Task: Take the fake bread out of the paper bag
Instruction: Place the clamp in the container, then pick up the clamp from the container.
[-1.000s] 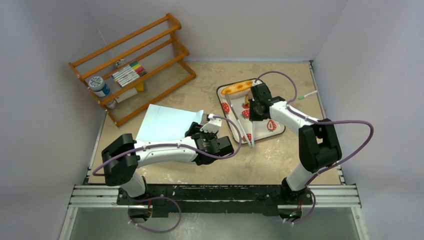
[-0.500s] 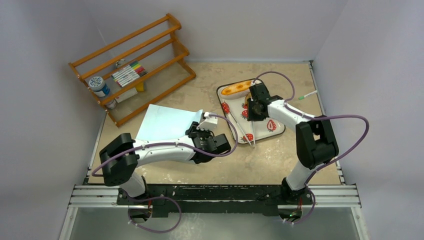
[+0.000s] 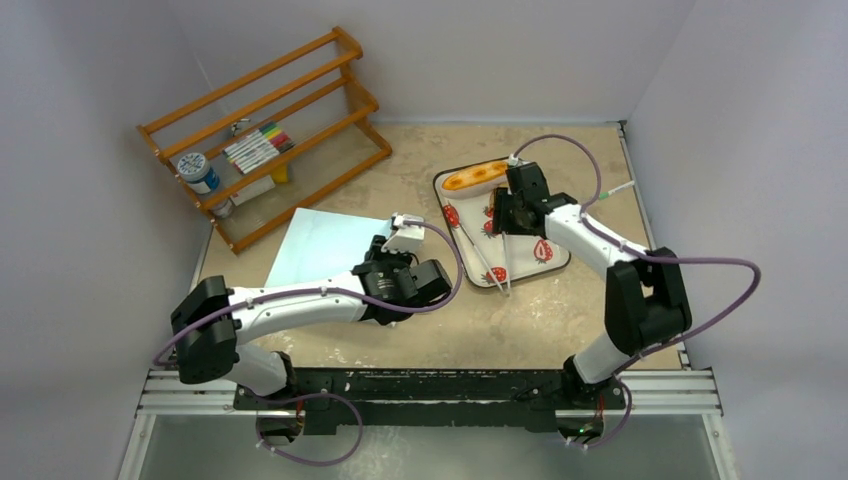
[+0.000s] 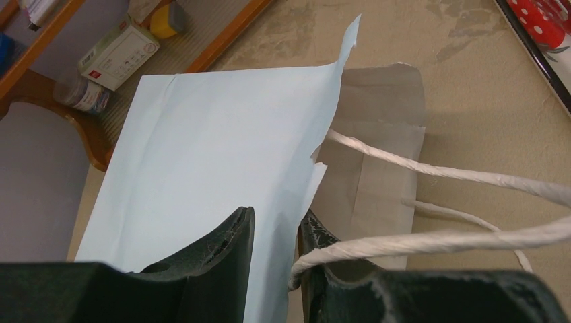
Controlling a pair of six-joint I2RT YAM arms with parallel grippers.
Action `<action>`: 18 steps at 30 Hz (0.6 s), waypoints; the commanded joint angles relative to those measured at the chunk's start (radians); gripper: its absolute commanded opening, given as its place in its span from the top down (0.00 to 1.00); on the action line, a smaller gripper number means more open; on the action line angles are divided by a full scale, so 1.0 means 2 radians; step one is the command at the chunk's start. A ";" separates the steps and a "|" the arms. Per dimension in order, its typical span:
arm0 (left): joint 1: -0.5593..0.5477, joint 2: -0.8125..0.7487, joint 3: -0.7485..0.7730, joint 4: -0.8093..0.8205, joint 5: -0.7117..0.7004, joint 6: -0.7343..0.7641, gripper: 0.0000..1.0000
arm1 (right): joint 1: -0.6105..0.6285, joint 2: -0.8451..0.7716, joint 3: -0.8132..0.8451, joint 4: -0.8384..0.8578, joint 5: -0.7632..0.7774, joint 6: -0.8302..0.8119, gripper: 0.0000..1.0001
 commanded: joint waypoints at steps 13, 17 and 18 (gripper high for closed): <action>0.005 -0.060 0.015 0.026 -0.008 0.044 0.73 | 0.021 -0.063 -0.057 0.050 -0.012 0.014 0.29; 0.005 -0.065 0.019 0.026 -0.006 0.048 0.73 | 0.049 -0.065 -0.057 0.049 -0.003 0.020 0.23; 0.005 -0.065 0.020 0.025 -0.006 0.049 0.74 | 0.056 -0.064 -0.057 0.048 0.002 0.021 0.23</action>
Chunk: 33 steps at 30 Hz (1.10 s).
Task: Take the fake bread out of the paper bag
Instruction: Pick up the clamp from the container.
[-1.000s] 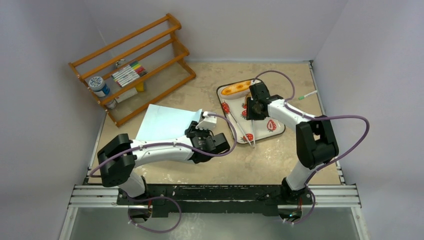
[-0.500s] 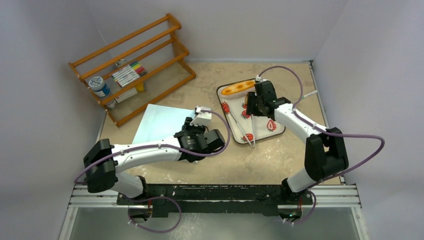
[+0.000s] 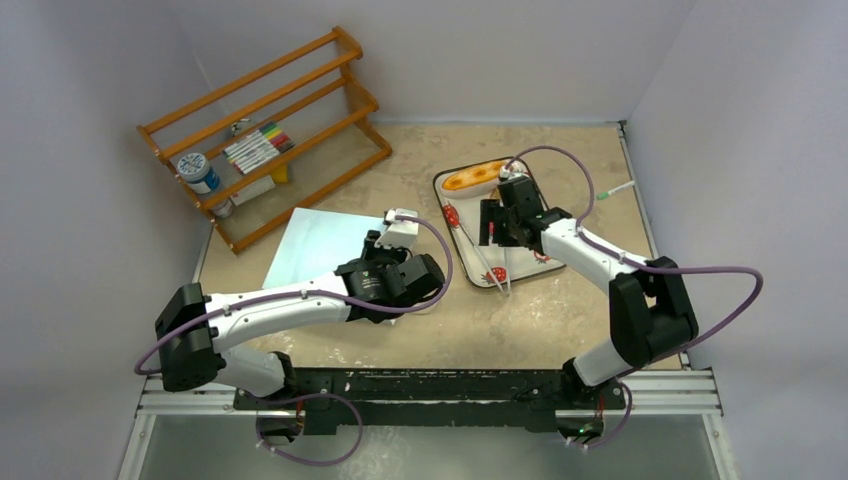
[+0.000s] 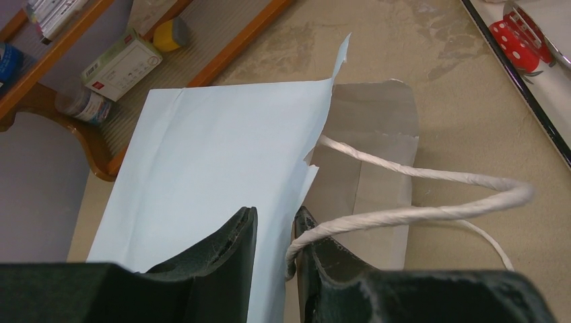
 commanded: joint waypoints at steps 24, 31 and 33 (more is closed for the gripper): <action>0.002 -0.028 0.019 0.005 -0.013 0.000 0.76 | 0.072 -0.021 0.029 -0.080 0.095 0.021 0.21; 0.002 -0.029 0.014 0.009 -0.014 -0.002 0.77 | 0.073 -0.014 0.025 -0.113 0.124 0.036 0.20; 0.002 -0.029 0.014 0.012 -0.014 -0.002 0.77 | 0.072 -0.012 0.022 -0.117 0.125 0.038 0.14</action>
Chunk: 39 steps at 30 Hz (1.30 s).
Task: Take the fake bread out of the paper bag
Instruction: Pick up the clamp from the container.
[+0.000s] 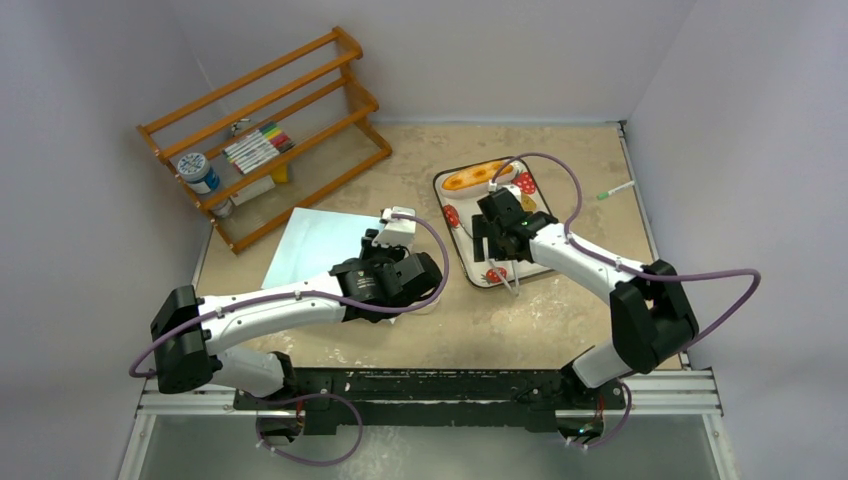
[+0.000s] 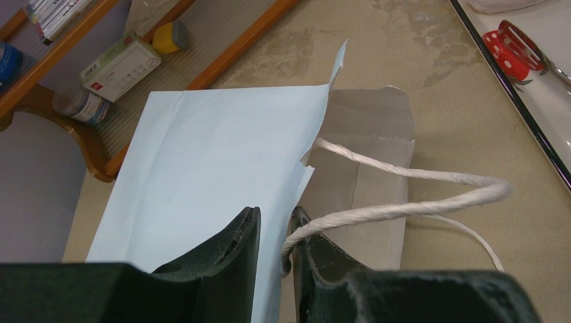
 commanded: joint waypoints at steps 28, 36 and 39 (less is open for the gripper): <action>0.005 -0.025 0.011 0.010 -0.009 0.001 0.80 | -0.014 0.075 0.017 0.049 0.002 -0.025 0.20; 0.005 -0.031 0.006 0.007 -0.008 -0.002 0.80 | -0.014 0.079 0.011 0.062 -0.008 -0.029 0.35; 0.005 -0.034 0.006 0.006 -0.009 -0.001 0.80 | -0.014 0.068 0.008 0.058 -0.009 -0.025 0.39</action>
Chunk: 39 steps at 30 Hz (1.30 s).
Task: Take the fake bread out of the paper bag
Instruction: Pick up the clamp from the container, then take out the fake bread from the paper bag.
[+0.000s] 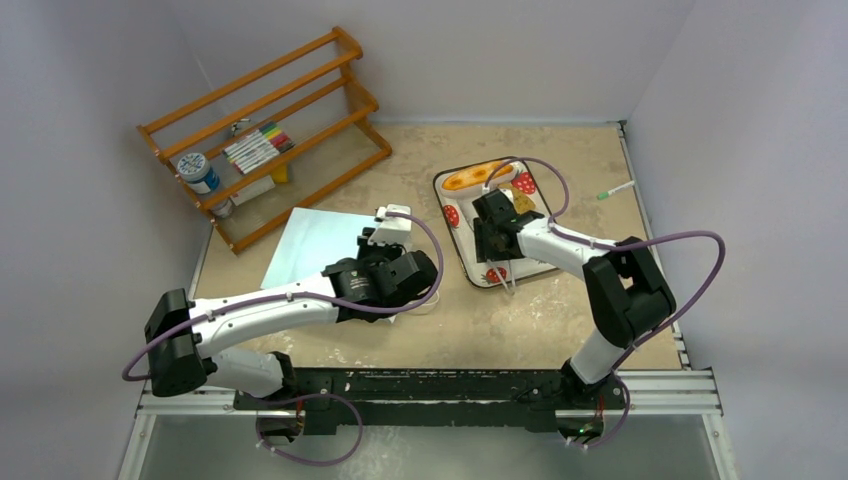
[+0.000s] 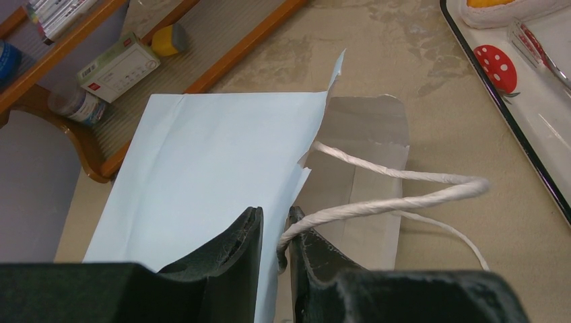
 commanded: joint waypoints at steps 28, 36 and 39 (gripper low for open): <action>0.003 -0.043 0.023 -0.059 -0.023 -0.042 0.85 | 0.017 -0.165 -0.023 -0.025 -0.047 0.023 0.47; 0.003 -0.043 0.034 -0.087 -0.033 -0.068 0.86 | 0.023 -0.210 -0.026 -0.048 -0.061 0.027 0.50; 0.003 -0.043 0.039 -0.103 -0.039 -0.081 0.87 | 0.027 -0.228 -0.027 -0.056 -0.067 0.029 0.50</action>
